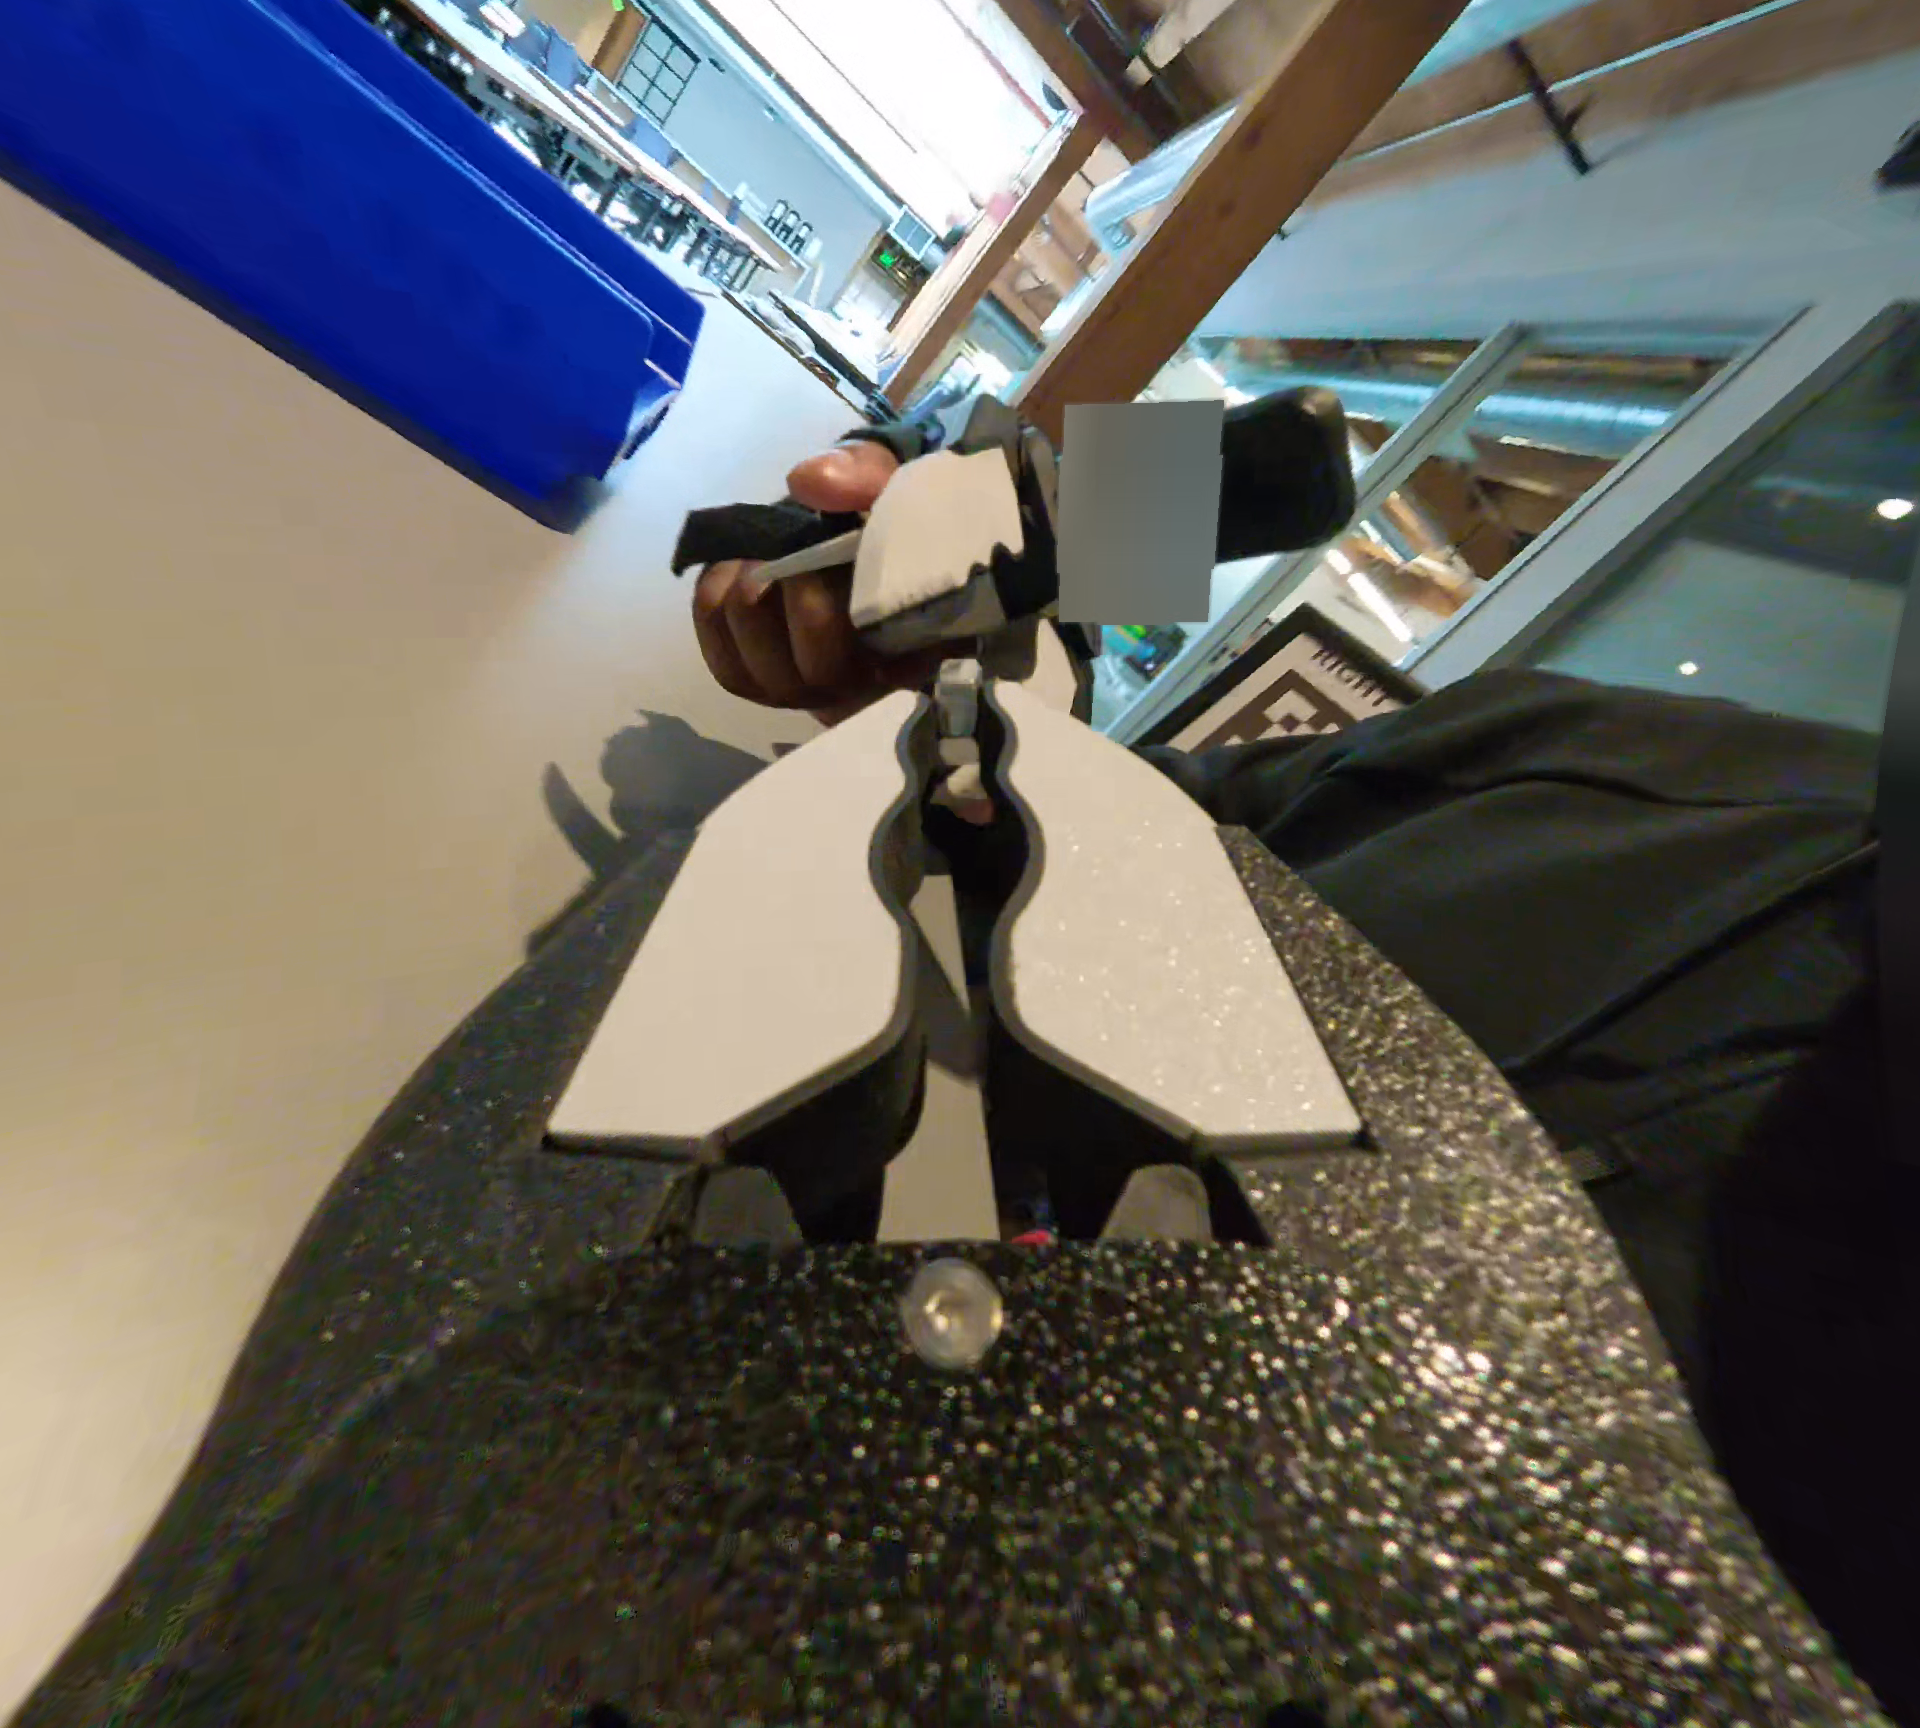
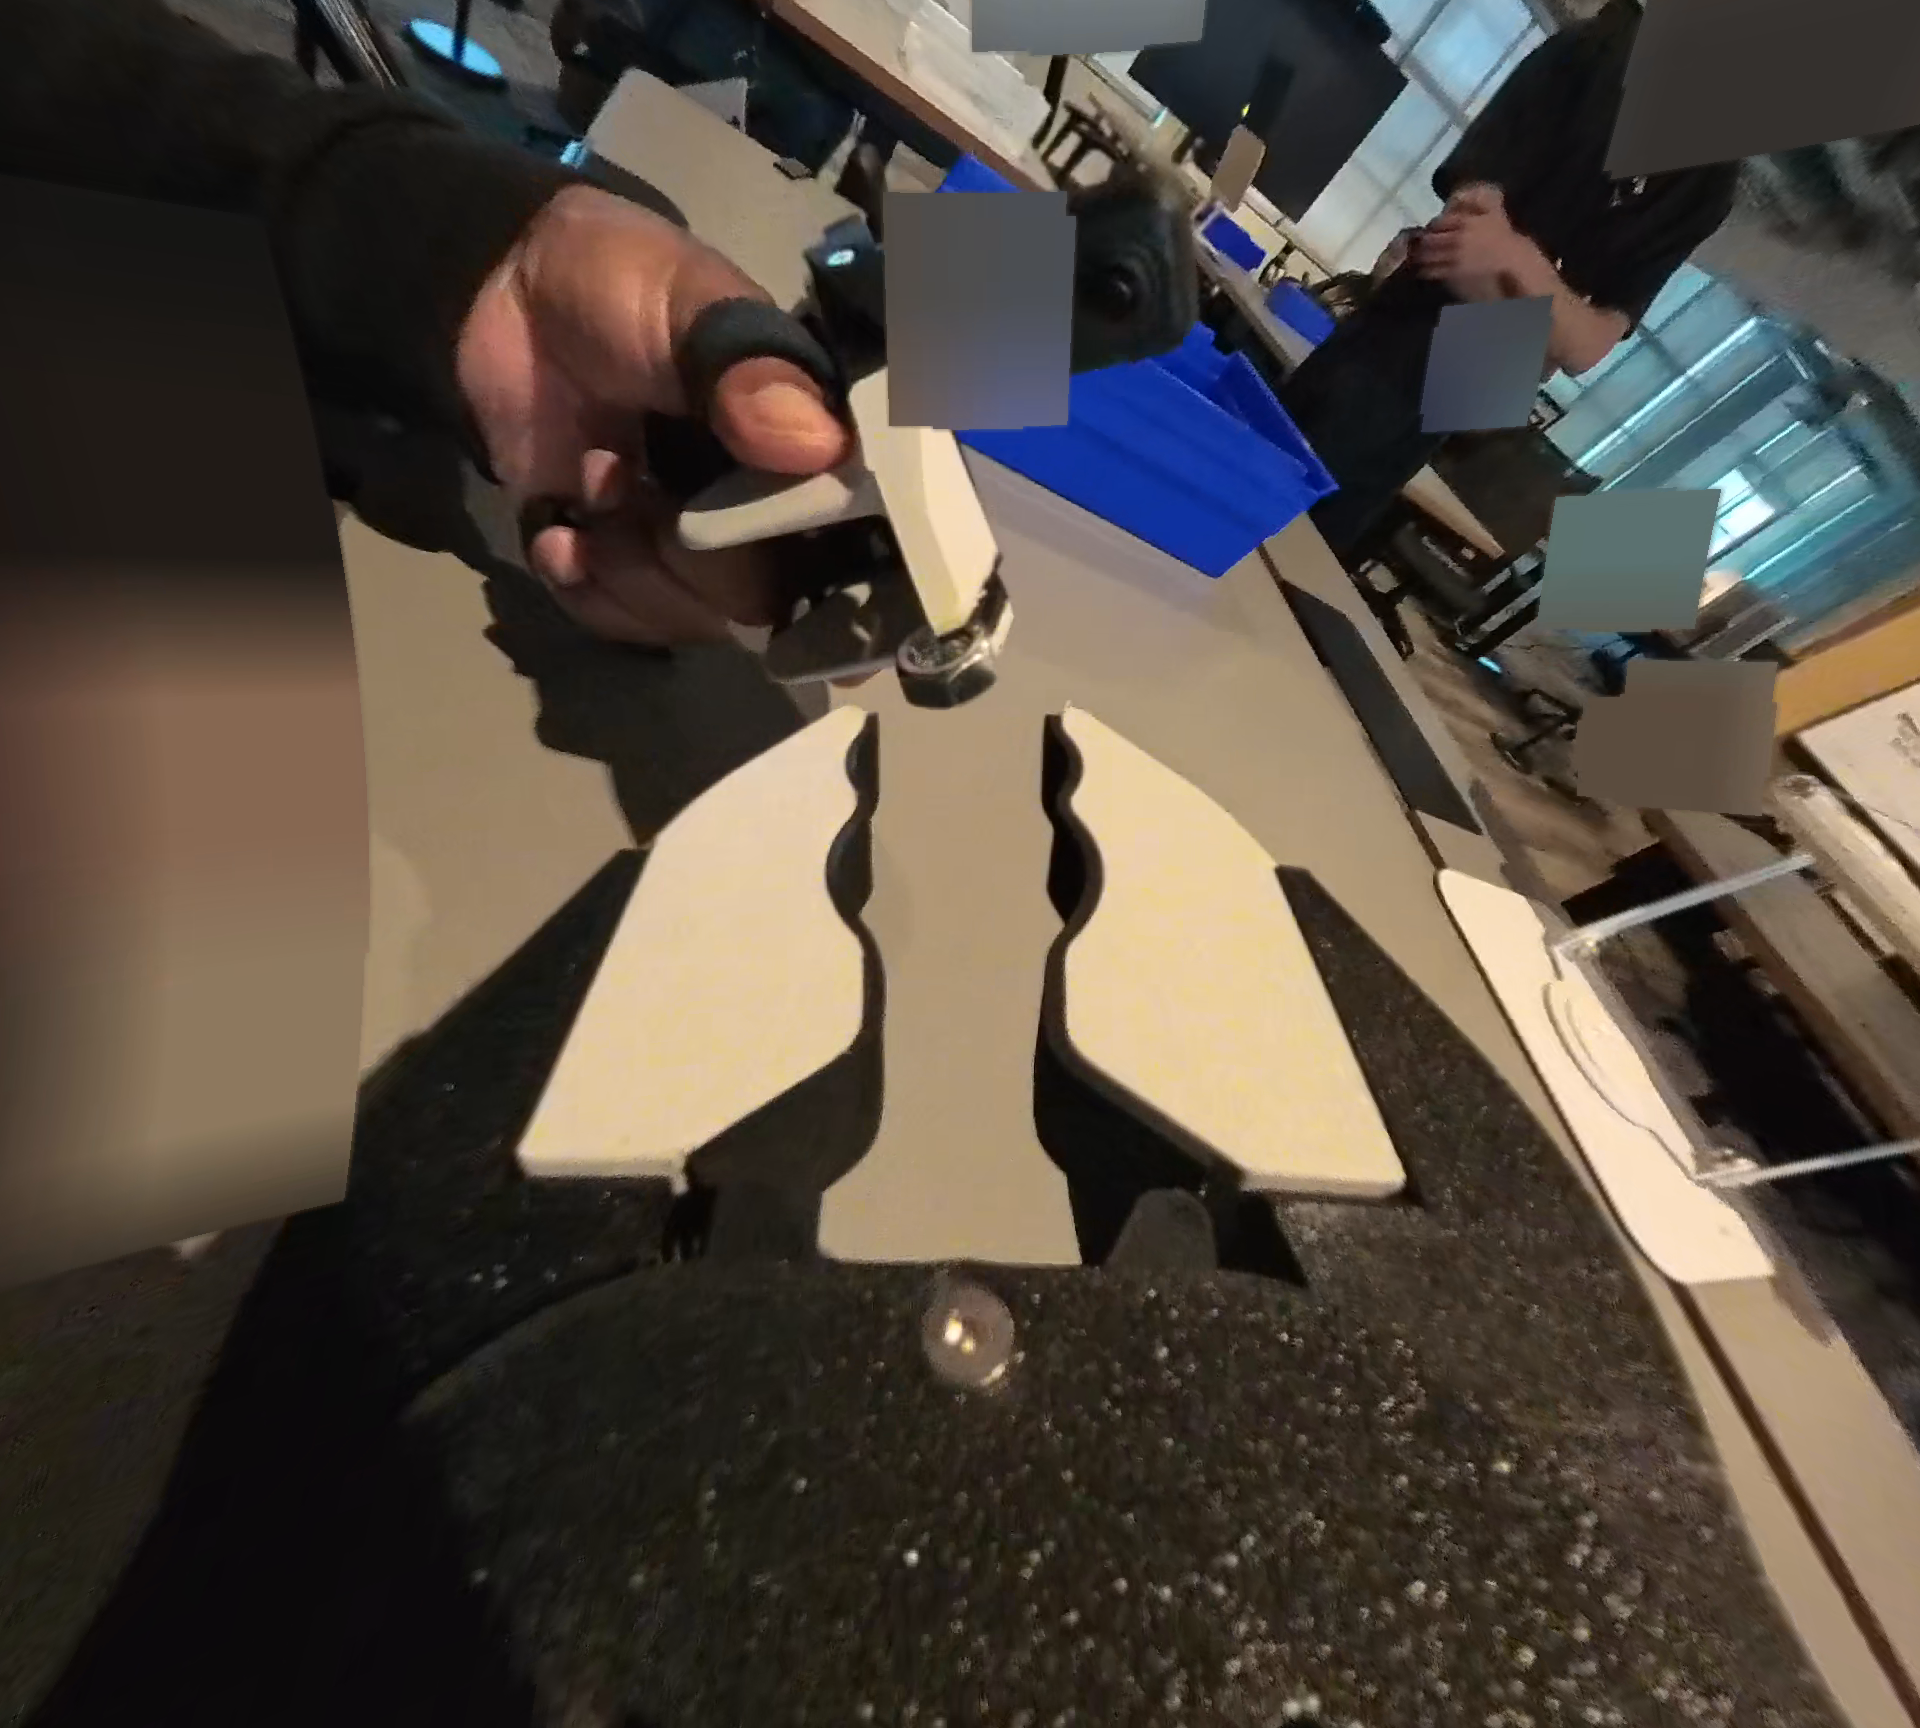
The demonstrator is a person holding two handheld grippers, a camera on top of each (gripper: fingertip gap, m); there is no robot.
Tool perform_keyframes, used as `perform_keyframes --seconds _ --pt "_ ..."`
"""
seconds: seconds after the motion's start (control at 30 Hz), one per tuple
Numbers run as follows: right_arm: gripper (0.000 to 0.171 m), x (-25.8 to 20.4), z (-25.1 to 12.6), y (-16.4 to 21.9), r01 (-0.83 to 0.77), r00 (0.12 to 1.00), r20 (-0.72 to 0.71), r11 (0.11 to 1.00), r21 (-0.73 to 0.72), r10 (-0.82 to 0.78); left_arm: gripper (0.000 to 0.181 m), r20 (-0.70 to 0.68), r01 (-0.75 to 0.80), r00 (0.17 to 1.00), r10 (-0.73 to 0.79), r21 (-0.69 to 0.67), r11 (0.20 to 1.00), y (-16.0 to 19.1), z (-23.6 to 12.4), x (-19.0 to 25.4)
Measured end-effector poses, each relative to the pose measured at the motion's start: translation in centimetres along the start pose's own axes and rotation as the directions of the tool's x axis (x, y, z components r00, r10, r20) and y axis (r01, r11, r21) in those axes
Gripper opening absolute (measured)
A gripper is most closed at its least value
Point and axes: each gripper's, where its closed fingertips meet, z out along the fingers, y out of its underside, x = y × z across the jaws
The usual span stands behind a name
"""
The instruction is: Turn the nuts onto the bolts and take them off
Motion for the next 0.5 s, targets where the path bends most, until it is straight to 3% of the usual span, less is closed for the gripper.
perform_keyframes --seconds 0.23,0.5 --pt "0.023 -0.27 0.22 -0.36 0.121 0.991 -0.046 0.992 -0.021 -0.122 0.007 -0.036 0.128 0.991 -0.127 0.036 0.991 0.26 0.06 -0.52" --pt "0.019 -0.60 0.56 0.08 0.134 0.991 -0.023 0.990 -0.046 -0.135 0.007 -0.048 0.174 0.984 -0.173 0.030 0.984 0.66 0.25 -0.93"
